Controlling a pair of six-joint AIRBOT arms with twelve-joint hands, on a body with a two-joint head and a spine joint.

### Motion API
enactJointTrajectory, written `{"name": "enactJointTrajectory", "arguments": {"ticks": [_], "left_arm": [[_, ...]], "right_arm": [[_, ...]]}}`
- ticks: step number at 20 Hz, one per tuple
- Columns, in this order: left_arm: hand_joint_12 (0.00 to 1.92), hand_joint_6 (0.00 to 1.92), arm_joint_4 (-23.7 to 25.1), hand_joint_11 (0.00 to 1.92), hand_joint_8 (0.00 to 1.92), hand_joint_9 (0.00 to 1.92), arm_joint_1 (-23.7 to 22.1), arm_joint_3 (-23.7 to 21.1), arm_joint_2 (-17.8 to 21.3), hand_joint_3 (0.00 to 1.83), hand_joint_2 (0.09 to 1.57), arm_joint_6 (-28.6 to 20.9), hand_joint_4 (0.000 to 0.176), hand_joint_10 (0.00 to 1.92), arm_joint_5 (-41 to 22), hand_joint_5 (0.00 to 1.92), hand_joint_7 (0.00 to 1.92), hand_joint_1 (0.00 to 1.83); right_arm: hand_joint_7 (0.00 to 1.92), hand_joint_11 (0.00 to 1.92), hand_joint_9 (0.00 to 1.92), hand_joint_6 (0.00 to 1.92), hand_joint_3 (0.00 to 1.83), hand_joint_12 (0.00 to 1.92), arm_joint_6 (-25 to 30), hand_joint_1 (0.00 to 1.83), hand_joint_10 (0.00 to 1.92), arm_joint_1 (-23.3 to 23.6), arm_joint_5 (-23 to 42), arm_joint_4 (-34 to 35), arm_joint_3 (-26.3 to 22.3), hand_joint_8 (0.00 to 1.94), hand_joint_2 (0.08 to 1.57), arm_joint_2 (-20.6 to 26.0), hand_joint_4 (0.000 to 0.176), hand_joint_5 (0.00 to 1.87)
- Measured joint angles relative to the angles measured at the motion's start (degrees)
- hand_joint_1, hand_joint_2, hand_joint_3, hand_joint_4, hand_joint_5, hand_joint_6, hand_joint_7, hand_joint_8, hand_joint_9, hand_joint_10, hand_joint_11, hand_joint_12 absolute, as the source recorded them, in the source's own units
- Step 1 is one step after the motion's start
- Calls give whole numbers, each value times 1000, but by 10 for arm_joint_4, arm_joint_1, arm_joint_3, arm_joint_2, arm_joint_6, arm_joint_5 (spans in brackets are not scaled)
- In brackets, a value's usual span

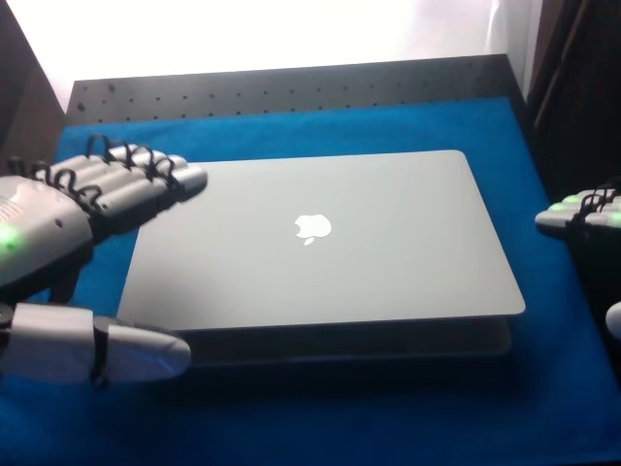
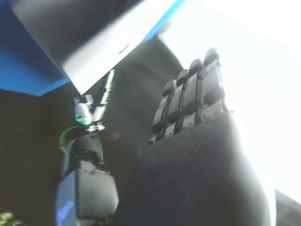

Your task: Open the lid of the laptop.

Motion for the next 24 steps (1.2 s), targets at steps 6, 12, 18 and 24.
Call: {"name": "enactJointTrajectory", "arguments": {"ticks": [6, 12, 18, 24], "left_arm": [[0, 0, 0, 0, 0, 0, -11, 4, -11, 0, 916, 0, 0, 0, 28, 0, 0, 367], [0, 0, -2, 0, 0, 0, -11, 9, -22, 7, 935, -1, 0, 0, 44, 0, 0, 310], [0, 0, -2, 0, 0, 0, -11, 13, -31, 6, 941, -8, 0, 0, 42, 0, 0, 369], [0, 0, -5, 0, 0, 0, -11, 16, -42, 3, 950, -14, 0, 0, 45, 0, 0, 413]], "right_arm": [[0, 0, 0, 0, 4, 0, 0, 0, 0, 61, -67, -135, -17, 0, 1282, 1, 0, 0], [0, 0, 0, 0, 10, 0, 10, 0, 0, 108, -96, -240, -35, 0, 1303, 0, 0, 0], [0, 0, 0, 0, 12, 0, 31, 1, 0, 108, -104, -267, -35, 0, 1334, -2, 0, 0], [0, 0, 0, 0, 7, 0, 42, 0, 0, 118, -104, -287, -27, 0, 1338, -21, 0, 0]]}}
